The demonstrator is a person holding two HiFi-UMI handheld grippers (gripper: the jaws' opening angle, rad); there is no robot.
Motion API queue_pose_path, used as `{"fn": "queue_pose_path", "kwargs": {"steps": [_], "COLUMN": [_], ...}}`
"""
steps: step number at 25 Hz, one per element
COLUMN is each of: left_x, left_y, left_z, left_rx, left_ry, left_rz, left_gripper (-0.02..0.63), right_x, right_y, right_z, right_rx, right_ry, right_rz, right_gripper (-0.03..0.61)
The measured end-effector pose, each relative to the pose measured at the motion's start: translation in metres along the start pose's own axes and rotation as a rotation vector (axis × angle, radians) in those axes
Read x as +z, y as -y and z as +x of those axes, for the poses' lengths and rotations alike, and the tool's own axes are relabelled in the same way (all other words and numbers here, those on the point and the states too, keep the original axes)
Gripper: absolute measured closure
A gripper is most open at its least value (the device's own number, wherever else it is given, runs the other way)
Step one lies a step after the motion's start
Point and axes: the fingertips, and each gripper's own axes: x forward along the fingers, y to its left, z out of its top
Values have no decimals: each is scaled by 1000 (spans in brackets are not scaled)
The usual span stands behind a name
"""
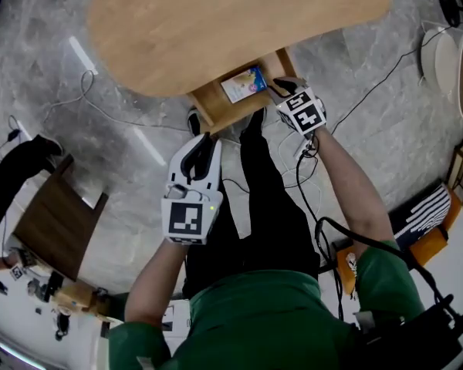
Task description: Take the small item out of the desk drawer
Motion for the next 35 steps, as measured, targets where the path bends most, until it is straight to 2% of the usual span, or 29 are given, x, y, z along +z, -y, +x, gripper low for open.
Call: {"fn": "queue_pose_path", "kwargs": {"steps": [5, 9, 16, 21, 25, 29, 32, 35], "left_x": [-24, -37, -44, -47, -55, -59, -57, -53], "left_y": [-9, -20, -39, -55, -64, -68, -65, -64], "left_z": [5, 5, 5, 2, 2, 3, 5, 4], "left_rx": [22, 42, 62, 84, 92, 104, 108, 106], "left_ry": [-17, -11, -9, 10, 0, -1, -5, -4], "left_rz": [-72, -109, -165, -203, -226, -236, -243, -238], "left_gripper": [538, 538, 538, 538, 538, 538, 538, 538], "right_x": [-18, -16, -28, -28, -37, -36, -34, -27], "right_y": [15, 22, 20, 23, 24, 21, 21, 16], "right_z": [34, 54, 83, 100, 113, 115, 108, 101], "right_rx": [50, 68, 81, 82, 95, 136, 144, 137], "right_ry": [-128, -158, -260, -291, -369, -372, -351, -316], "right_rz": [-12, -26, -123, -119, -118, -97, -77, -93], "right_gripper": [435, 431, 431, 433, 433, 470, 525, 538]}}
